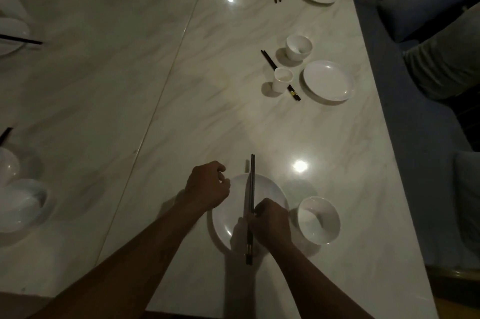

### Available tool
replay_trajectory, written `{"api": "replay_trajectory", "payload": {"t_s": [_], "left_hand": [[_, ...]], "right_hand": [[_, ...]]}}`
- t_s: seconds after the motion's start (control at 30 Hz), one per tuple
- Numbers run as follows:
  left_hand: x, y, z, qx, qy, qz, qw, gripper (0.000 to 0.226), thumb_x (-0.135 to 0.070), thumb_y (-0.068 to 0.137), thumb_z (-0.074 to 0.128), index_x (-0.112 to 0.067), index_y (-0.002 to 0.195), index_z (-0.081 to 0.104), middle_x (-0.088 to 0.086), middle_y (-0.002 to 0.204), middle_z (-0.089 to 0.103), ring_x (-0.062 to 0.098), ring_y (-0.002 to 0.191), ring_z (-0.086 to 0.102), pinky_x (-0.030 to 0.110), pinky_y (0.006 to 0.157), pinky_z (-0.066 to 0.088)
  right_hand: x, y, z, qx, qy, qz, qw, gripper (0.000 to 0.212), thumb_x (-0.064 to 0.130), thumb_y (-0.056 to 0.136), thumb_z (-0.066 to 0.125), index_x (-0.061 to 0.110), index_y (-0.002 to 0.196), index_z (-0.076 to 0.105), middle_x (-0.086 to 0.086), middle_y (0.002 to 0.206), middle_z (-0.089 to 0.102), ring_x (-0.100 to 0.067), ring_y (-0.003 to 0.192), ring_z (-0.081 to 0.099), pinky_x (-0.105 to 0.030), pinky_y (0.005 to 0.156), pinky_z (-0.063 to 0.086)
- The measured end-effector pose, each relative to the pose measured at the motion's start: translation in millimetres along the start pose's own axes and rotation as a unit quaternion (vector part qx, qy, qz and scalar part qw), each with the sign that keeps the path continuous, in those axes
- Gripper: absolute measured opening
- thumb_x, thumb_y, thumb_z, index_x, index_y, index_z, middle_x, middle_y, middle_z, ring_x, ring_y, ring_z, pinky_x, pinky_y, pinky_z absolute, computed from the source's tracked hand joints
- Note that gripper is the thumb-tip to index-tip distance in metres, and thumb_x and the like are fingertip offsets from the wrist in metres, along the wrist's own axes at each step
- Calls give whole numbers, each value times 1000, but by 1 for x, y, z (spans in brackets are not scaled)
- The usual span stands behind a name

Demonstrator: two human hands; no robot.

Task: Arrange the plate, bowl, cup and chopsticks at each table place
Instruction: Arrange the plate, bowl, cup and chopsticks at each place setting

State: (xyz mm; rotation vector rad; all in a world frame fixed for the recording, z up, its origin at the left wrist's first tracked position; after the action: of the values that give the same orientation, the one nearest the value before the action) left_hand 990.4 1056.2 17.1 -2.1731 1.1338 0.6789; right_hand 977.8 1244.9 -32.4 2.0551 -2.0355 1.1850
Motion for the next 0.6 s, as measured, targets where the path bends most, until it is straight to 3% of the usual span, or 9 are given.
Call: {"api": "replay_trajectory", "payload": {"t_s": [0.13,0.6], "left_hand": [[-1,3,-1,2,-1,5,1000,34,-26,79,71,-15,110,66,-3,89,71,17,88,66,36,85,55],[-8,23,0,20,6,16,1000,34,-26,80,69,-15,112,65,-2,93,71,17,89,65,33,85,54]], "right_hand": [[1,-1,0,-2,4,1,1000,14,27,88,71,19,95,61,4,86,65,-4,72,63,-11,55,41],[5,-2,-8,-15,-17,5,1000,20,34,88,70,19,99,62,5,86,65,-3,70,62,-12,56,42]]}}
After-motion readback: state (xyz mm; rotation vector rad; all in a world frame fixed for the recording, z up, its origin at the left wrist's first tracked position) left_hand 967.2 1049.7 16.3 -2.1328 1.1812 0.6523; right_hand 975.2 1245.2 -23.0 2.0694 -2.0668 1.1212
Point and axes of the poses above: each hand's wrist, its own y-axis towards the middle knuckle, its own z-axis out of the palm, x = y × z, the point moved 3 cm from there along y, towards the middle knuckle
